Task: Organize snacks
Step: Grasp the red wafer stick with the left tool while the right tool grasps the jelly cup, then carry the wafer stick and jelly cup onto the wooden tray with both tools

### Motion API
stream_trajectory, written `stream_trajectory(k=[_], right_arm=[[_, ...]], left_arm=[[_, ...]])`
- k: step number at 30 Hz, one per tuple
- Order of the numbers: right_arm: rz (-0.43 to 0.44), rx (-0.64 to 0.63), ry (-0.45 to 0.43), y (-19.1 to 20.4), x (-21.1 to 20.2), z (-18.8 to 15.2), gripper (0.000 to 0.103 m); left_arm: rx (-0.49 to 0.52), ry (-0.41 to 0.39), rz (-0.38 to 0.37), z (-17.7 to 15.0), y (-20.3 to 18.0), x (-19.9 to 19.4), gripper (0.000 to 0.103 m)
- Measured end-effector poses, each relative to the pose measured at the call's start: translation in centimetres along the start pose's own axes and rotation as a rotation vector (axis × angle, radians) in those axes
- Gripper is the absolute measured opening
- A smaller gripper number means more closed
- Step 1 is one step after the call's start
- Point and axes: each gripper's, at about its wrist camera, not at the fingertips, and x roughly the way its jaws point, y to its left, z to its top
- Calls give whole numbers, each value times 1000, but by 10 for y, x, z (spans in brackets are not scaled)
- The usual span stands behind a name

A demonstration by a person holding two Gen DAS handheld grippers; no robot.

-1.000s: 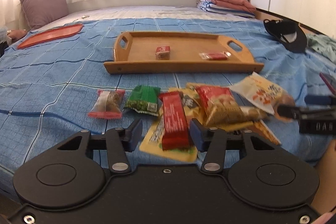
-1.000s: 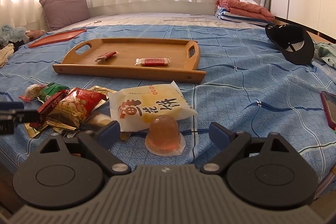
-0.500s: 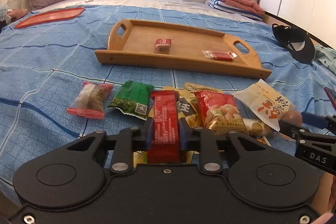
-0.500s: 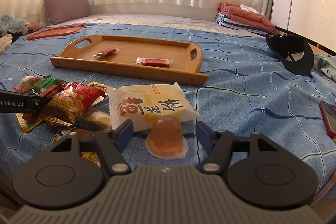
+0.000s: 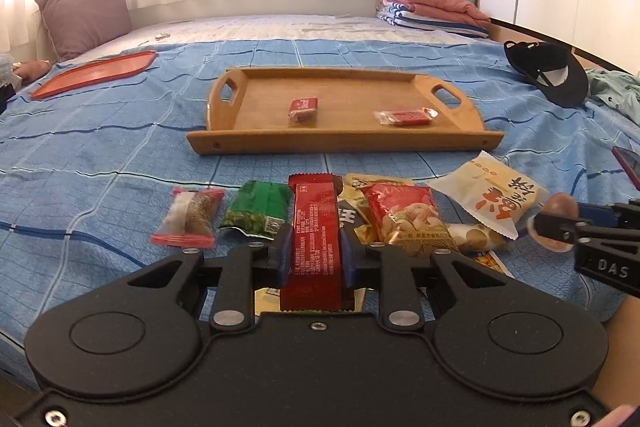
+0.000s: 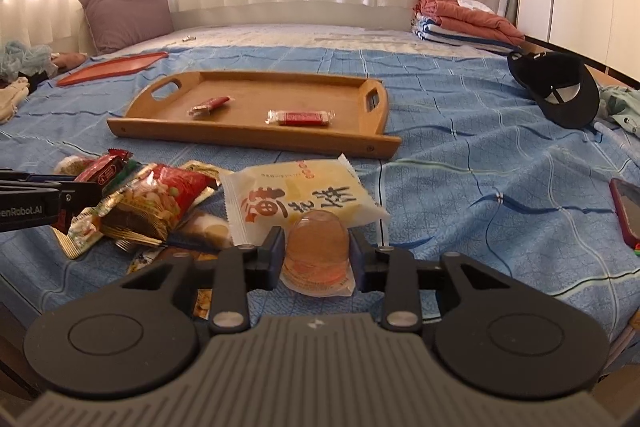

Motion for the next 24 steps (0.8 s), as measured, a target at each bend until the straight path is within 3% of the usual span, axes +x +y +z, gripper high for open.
stream_trajectory(k=[11, 24], right_arm=[[25, 7, -46, -3, -14, 31, 38], [61, 60, -85, -15, 6, 96, 38]], left_arm=[[-10, 4, -3, 33, 14, -6, 24], [-5, -41, -40, 109, 30, 4, 24]])
